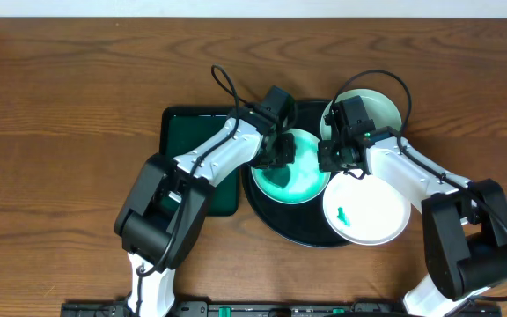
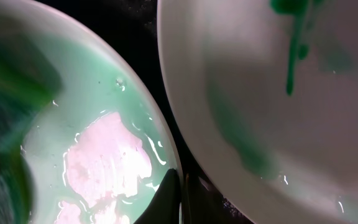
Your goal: Clean dirty plates on tray and stack at the side
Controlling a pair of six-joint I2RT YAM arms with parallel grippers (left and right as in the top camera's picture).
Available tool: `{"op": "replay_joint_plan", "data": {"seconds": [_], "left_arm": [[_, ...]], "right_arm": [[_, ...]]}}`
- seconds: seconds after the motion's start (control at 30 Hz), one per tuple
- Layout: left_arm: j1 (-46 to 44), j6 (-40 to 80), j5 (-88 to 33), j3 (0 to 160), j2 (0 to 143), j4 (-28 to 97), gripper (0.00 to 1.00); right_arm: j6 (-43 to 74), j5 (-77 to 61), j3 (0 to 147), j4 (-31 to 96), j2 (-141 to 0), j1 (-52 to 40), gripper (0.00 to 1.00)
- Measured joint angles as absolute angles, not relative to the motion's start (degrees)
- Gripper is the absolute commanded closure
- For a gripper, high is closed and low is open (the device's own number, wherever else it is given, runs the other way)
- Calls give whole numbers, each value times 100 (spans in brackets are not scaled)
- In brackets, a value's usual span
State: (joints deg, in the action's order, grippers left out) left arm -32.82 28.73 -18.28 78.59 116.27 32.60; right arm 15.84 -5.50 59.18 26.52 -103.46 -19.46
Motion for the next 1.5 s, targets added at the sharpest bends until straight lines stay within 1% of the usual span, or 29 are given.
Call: {"op": "replay_joint_plan", "data": {"seconds": [0.27,0.43,0.67,0.77,1.0,1.5], "left_arm": [[-3328,2875,-2775,7854,11646,3341,93],[-3468,2893,-2943,7808,11262,3411,93],[-3498,2897,-2285,7808,9894,3406,93],[-3505,2899,-1831,7808,9631,3406,93],[-3511,2934,-1007,7808,9821,3413,93],[-3538,2963,-773,7808,10755,3411,93]], "right_arm": [[1566,-552,5918,2646,-10348,-1946,99],[1566,-552,5918,2646,-10348,-1946,99],[1566,-552,5918,2644,-10350,-1946,99],[1566,-552,5918,2644,-10350,-1946,99],[1566,-552,5918,2646,-10350,-1946,99],[1566,-552,5918,2646,-10350,-1946,99]]}}
